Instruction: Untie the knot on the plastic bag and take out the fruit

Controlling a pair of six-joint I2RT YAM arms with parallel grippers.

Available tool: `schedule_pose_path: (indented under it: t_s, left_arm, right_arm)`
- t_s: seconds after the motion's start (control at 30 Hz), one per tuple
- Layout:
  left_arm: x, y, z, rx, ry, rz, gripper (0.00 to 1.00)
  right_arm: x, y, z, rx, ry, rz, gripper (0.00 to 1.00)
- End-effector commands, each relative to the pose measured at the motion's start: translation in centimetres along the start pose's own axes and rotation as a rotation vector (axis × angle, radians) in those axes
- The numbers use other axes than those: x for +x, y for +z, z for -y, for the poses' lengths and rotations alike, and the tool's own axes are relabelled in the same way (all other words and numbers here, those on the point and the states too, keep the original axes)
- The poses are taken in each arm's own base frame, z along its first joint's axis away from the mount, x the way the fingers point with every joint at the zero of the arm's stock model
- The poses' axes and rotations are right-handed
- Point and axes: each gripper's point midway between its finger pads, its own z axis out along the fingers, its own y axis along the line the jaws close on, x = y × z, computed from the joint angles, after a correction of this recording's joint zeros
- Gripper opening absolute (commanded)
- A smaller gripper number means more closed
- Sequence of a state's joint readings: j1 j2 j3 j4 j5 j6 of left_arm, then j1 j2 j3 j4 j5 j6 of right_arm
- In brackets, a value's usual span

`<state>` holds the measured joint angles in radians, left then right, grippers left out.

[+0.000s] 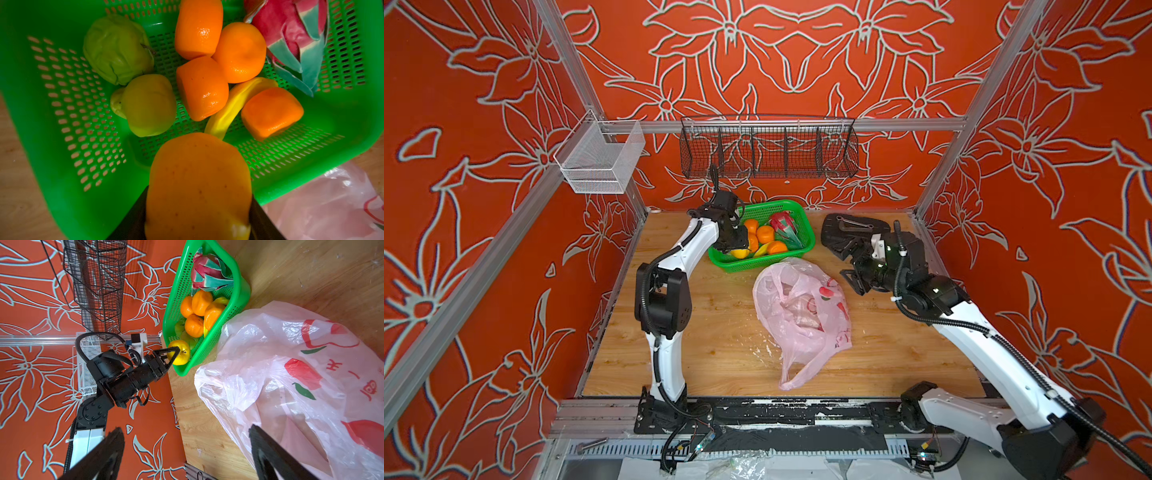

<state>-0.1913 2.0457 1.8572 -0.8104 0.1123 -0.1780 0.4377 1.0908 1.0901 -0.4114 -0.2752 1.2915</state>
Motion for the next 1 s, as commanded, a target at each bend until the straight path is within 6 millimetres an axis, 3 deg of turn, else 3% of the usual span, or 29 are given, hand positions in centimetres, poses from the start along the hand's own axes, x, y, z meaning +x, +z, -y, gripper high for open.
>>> schedule_pose_path:
  t_s: [0.0,0.23,0.5,0.67,0.83,0.97]
  left_arm:
    - [0.0,0.9,-0.3,-0.008,0.049,-0.029,0.37]
    - [2.0,3.0,-1.1,-0.021,0.100,-0.100,0.43]
    - [3.0,3.8,-0.6,0.021,0.108,-0.133,0.62]
    - [1.9,2.1,-0.1,0.034,0.110,-0.078,0.80]
    - [0.6,-0.5,0.4,0.033,0.100,-0.014,0.84]
    - [-0.3,-4.1,0.8,0.036,0.083,0.060,0.85]
  right_arm:
    - [0.1,-0.7,-1.5,-0.033,-0.009,-0.016,0.95]
    - [0.1,-1.0,-1.2,-0.025,-0.010,-0.008,0.96]
    - [0.1,-0.9,-1.3,-0.028,-0.004,-0.011,0.96]
    - [0.0,-1.1,-1.5,-0.029,-0.010,-0.005,0.96]
    - [-0.3,-1.2,-1.3,-0.019,-0.020,0.012,0.96]
    - [-1.1,-1.6,-1.2,0.003,-0.065,0.059,0.96]
